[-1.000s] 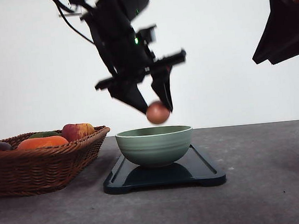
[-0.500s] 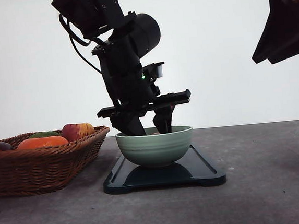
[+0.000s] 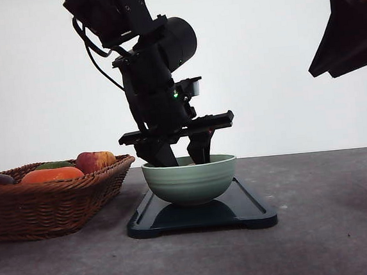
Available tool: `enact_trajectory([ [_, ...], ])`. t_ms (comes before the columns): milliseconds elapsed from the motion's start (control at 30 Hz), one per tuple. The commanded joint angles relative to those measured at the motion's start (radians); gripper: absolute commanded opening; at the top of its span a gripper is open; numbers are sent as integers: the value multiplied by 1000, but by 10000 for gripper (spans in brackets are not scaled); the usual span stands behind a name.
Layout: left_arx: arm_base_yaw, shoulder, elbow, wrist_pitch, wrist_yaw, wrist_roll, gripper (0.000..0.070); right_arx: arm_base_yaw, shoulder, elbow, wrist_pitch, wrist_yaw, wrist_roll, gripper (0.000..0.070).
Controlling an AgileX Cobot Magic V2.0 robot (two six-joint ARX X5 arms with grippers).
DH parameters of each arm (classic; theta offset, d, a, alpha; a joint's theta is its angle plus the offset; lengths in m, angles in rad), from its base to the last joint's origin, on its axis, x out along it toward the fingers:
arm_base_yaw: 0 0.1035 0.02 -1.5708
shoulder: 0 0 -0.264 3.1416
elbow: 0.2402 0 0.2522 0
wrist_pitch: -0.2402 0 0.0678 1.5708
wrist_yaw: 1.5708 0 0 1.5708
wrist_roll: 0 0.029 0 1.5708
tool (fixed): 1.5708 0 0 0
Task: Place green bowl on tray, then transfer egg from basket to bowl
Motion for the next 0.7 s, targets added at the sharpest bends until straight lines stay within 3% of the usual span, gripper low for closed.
enact_trajectory([
  [0,-9,26,26,9,-7,6,224,4,7,8,14,-3,0,237],
  [667,-11,50,26,4,-7,6,229,5,6,8,22,-10,3,237],
])
